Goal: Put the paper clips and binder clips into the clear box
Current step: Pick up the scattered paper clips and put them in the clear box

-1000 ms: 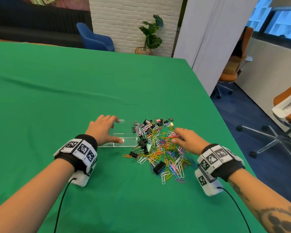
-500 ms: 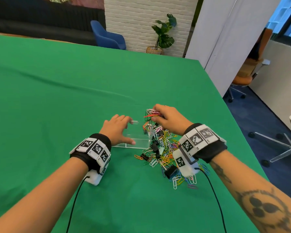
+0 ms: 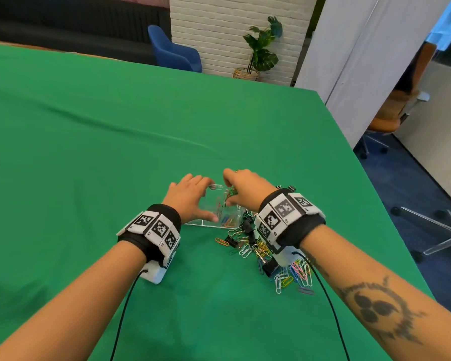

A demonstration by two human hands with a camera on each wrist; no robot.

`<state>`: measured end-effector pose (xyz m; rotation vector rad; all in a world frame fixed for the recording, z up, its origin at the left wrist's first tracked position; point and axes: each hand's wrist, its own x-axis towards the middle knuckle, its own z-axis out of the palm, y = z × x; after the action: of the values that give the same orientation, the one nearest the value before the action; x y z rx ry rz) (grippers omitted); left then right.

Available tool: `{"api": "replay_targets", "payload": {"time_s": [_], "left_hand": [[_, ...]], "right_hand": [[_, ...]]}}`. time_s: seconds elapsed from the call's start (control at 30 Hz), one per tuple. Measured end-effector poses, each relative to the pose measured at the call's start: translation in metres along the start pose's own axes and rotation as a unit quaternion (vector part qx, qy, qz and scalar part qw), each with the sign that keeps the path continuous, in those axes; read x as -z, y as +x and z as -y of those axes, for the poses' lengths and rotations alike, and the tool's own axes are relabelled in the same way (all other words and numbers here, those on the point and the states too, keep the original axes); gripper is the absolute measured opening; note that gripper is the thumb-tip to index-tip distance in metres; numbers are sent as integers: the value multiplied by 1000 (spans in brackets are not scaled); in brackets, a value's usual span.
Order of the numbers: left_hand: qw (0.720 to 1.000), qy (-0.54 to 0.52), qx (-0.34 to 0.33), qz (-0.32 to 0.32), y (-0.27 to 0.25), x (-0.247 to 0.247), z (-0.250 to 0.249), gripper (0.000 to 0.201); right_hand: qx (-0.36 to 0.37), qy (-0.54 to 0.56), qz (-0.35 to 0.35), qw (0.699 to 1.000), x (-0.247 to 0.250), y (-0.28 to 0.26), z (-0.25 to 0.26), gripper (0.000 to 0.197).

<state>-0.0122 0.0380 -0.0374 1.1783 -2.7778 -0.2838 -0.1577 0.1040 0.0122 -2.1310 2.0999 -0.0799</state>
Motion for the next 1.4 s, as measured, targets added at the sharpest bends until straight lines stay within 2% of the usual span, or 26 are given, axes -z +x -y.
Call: {"api": "replay_targets", "payload": {"time_s": [0.13,0.3,0.5,0.6,0.77,1.1,1.17,1.3,1.37,1.4], "left_hand": [[1000,0,-1,4,0,0,-1,81],[1000,-2,1,7,0,0,0,83],[1000,5,2,9,0,1,-1,78],[1000,3,-3,3,-1,1,-1,76],[1000,-4,-4,6,0,2,-1,79],[1000,-2,-3,-2,-1,0,0,83],[1000,-3,-3,0,-1,0,-1,83],[1000,-3,-6,-1,0,0,-1,82],[1000,-3,-7,0,0,-1,0,81],[1000,-2,-7,0,0,-1,0,81]], "right_hand": [[-12,20,-10,1000,4,6,4,43],[0,45,-11,999,5,19,11,42],[0,157,-38,987,2,26,12,13],[-4,226,-12,974,1,26,13,27],[-9,282,20,959,1,24,8,41],[2,385,21,923,-1,7,-15,44],[8,391,10,920,-1,3,-19,44],[-6,406,-63,912,5,-13,-36,40],[-49,356,-89,929,4,-27,-58,32],[-77,309,-78,945,2,-35,-71,31]]}}
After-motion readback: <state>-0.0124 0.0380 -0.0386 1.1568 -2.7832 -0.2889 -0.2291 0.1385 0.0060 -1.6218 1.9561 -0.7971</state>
